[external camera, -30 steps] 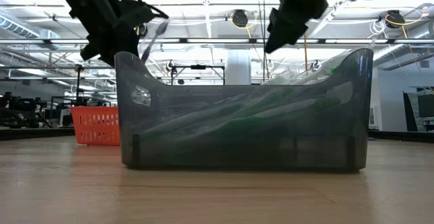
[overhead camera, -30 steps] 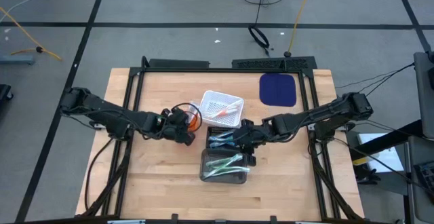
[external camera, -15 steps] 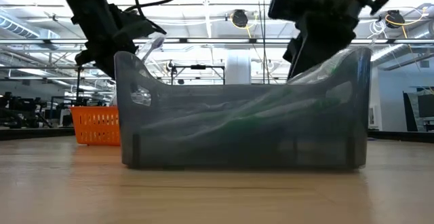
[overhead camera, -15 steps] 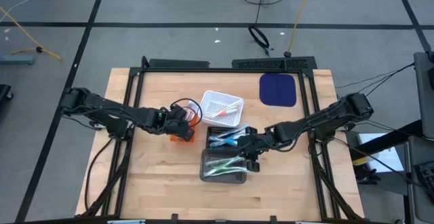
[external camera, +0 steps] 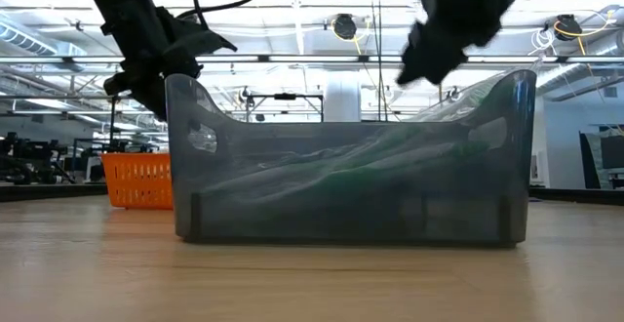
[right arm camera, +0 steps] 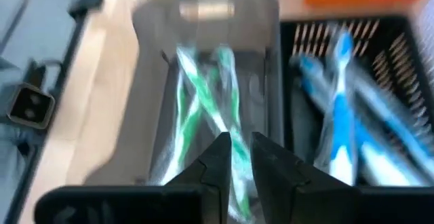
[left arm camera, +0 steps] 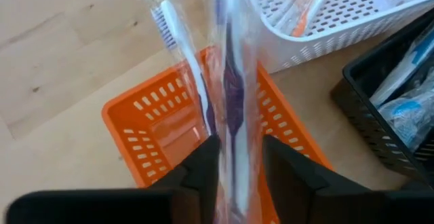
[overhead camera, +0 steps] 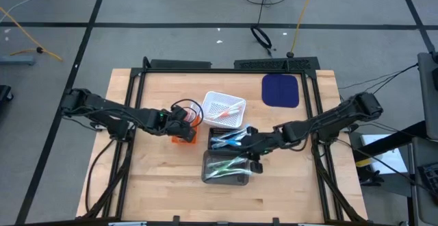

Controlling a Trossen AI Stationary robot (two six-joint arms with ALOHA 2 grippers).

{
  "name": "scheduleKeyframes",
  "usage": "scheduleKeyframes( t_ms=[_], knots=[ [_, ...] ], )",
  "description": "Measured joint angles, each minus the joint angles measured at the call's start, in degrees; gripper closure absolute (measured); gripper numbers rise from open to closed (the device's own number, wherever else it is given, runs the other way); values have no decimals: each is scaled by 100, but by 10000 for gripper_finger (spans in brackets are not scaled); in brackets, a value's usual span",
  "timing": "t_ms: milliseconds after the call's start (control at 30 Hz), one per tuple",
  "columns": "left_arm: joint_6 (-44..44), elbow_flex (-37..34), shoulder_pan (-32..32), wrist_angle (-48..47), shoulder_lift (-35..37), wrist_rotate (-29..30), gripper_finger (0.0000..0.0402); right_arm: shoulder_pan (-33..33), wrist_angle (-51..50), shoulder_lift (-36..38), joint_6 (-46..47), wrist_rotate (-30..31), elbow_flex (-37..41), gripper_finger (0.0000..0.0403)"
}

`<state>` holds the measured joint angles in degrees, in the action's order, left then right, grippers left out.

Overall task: Pick & Place Toothbrushes
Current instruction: Put the purple toothbrush into the orange basket, then return to Home Position

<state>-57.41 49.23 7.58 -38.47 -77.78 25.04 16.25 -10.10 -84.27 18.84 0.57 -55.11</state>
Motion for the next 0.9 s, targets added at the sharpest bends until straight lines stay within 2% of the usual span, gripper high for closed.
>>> scheduleKeyframes(
  t_ms=[267,333,467,633,733,900],
  knots=[
    [113,0,-1,-93,0,73,235,161,52,645,-222,530,0,366],
    [430,0,-1,-120,0,124,229,237,86,778,-304,636,4,369],
    [672,0,5,-245,74,654,227,392,125,1104,-344,1003,237,376],
    [1005,0,25,-135,350,1066,227,536,518,1668,-256,1495,889,385],
    [1334,0,94,-91,618,1263,227,619,1194,2130,-317,1750,1486,389],
    [1661,0,247,-25,1140,1583,227,647,2093,3139,-516,1744,2502,390]
  ],
)
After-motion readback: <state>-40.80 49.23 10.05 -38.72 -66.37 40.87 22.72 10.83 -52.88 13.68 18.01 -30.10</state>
